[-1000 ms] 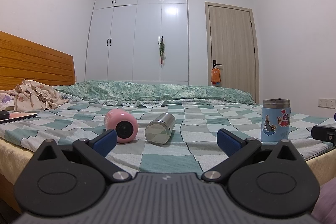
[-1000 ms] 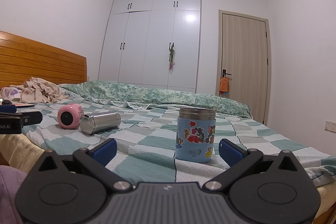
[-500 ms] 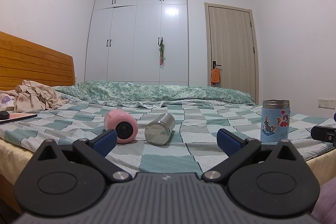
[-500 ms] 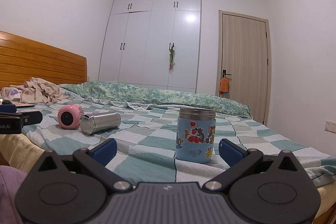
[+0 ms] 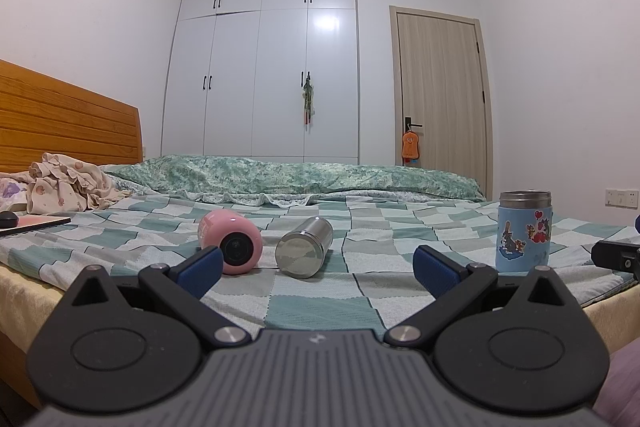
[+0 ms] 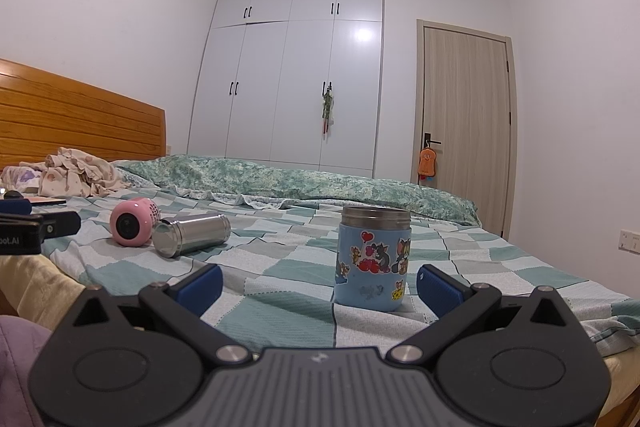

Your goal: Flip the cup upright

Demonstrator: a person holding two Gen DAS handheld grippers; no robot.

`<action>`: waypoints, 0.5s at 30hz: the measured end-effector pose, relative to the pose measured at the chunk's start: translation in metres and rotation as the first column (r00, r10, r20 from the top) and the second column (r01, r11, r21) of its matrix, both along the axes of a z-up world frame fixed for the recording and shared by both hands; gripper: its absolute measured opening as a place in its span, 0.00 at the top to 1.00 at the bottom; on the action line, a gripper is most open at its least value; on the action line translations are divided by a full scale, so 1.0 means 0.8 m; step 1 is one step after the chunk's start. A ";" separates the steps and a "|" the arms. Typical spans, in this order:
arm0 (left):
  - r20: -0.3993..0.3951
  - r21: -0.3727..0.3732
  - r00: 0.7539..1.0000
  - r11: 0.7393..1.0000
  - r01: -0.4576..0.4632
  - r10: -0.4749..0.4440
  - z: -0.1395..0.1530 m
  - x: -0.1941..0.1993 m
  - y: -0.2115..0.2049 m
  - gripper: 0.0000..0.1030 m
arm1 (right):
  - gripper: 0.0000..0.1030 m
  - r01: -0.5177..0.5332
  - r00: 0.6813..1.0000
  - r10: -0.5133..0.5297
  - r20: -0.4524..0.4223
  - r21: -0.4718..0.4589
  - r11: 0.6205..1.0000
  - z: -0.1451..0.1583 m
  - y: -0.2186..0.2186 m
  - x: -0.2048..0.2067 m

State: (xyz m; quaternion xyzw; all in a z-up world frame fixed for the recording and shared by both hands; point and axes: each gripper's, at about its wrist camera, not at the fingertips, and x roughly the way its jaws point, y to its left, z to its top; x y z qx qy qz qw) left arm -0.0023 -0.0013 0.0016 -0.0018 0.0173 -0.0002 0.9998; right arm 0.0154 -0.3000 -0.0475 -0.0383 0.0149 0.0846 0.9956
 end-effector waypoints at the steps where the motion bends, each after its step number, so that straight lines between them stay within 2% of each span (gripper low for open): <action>1: 0.000 0.000 1.000 1.000 0.000 0.000 0.000 0.000 0.000 0.00 | 0.00 0.000 1.000 0.000 0.000 0.000 1.000 0.000 0.000 0.000; 15: 0.002 0.000 1.000 1.000 0.002 -0.002 0.002 0.000 -0.001 0.00 | 0.00 0.000 1.000 0.000 0.000 0.000 1.000 0.000 0.000 -0.001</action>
